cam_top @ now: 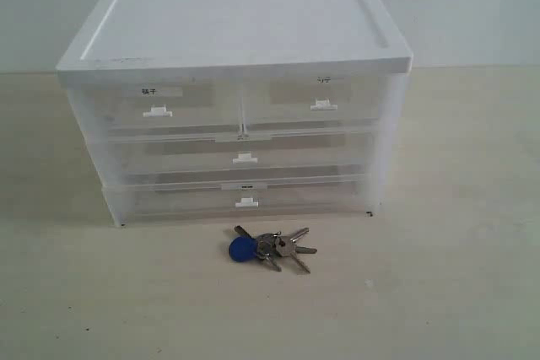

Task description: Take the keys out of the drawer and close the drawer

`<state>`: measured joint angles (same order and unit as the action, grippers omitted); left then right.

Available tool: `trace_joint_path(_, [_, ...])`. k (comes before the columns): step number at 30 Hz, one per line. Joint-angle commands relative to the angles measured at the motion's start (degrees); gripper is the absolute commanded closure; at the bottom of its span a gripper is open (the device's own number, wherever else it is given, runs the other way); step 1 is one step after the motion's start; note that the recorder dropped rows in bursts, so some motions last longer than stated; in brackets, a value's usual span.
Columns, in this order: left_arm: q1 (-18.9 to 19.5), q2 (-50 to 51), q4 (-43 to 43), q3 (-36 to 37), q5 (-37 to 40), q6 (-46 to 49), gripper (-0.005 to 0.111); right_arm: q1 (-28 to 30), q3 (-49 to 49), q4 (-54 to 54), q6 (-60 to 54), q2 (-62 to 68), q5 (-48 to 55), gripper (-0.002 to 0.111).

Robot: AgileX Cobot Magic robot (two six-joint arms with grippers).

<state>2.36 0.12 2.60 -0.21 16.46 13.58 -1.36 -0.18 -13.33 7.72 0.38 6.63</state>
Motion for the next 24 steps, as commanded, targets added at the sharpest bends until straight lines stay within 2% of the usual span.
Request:
trace_joint_path(1, [-0.3,-0.1,0.0,0.2,-0.2,-0.7,0.102,0.2,0.2,2.6,-4.7,-0.4,6.8,0.108])
trace_joint_path(8, [-0.3,-0.1,0.0,0.2,-0.2,-0.7,0.102,0.2,0.2,2.7,-3.1,-0.4,11.8,0.108])
trace_joint_path(17, [-0.3,-0.1,0.0,0.2,-0.2,-0.7,0.102,0.2,0.2,2.7,2.9,-0.4,12.5,0.108])
trace_joint_path(24, [-0.3,-0.1,0.0,0.2,-0.2,-0.7,0.102,0.2,0.2,2.7,2.9,-0.4,12.5,0.108])
